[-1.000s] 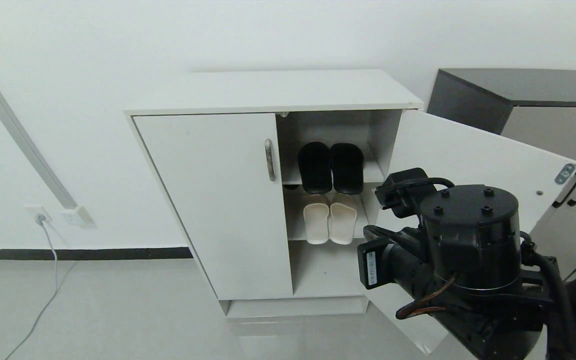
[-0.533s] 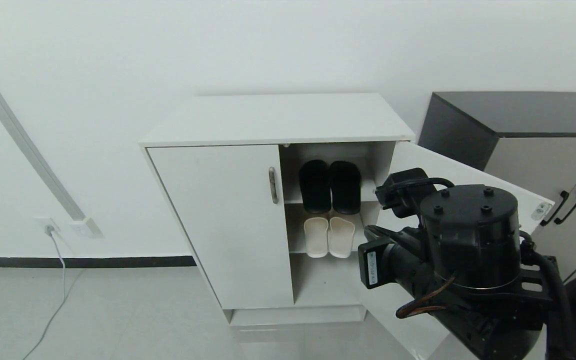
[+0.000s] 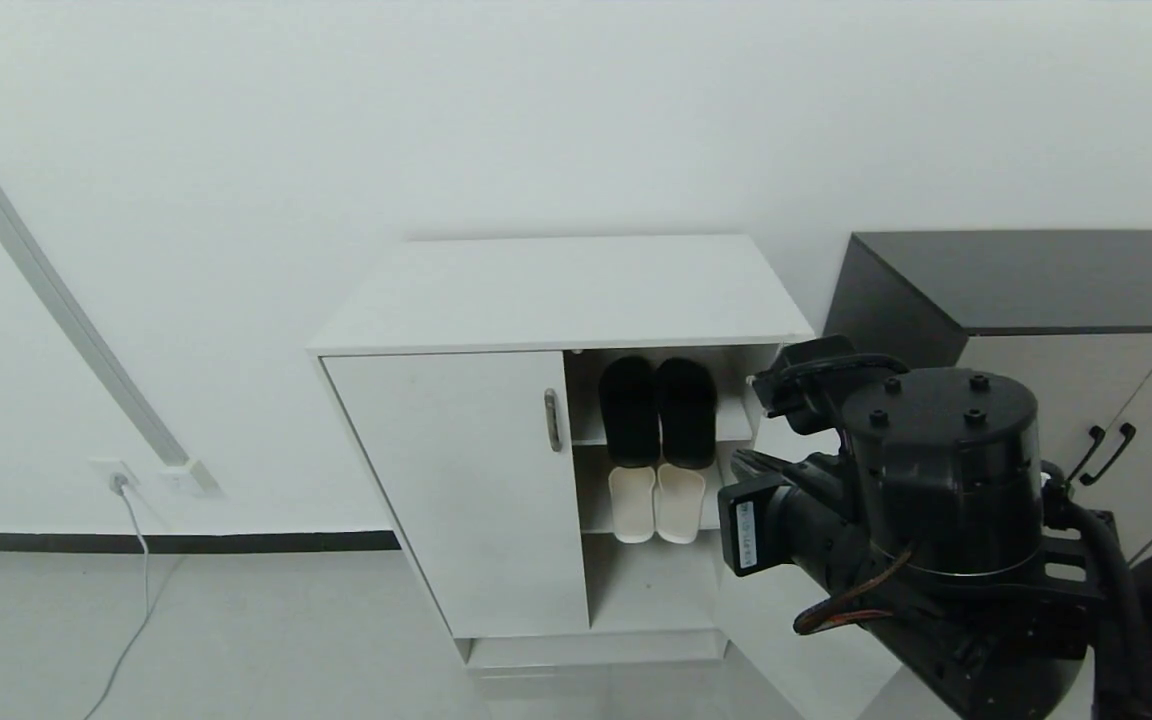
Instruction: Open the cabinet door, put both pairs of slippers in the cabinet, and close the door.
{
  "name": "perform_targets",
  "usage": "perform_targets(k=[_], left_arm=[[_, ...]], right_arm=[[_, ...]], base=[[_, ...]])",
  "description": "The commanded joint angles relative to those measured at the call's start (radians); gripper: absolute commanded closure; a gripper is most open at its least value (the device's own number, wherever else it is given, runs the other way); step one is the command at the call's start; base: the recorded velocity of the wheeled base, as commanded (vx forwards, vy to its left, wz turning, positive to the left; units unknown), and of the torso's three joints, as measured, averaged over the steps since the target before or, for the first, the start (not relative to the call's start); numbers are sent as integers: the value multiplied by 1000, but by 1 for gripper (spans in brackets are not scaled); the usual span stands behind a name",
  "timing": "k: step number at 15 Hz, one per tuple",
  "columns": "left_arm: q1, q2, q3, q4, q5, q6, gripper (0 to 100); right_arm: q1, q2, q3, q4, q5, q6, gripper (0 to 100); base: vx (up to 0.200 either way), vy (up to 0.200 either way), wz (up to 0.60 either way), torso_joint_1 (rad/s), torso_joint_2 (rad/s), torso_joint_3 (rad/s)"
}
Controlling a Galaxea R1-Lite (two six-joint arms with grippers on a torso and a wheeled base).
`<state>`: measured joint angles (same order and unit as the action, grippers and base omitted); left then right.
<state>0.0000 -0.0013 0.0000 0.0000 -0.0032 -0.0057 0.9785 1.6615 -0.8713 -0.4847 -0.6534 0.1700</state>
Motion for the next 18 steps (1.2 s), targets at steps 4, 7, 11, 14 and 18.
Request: perform_targets(k=[4,7,11,14,18], left_arm=[[0,1,0,0,0,0,100],[0,1,0,0,0,0,100],[0,1,0,0,0,1,100],[0,1,0,0,0,1,100],[0,1,0,0,0,1,100]], right_arm=[[-4,-3,2,0,0,0,100],[-4,-2,3,-2,0,0,100],[-21,-2,0,-2,1,-14,100],[-24,-8,6,-31,1,-27,100],[-27,-8,21,-49,1,-43,100]], base=[[0,0,0,248,-560,-310],[0,0,0,82,-180,-98],[0,0,0,0,0,0],[0,0,0,0,0,0],[0,0,-600,-2,0,1]])
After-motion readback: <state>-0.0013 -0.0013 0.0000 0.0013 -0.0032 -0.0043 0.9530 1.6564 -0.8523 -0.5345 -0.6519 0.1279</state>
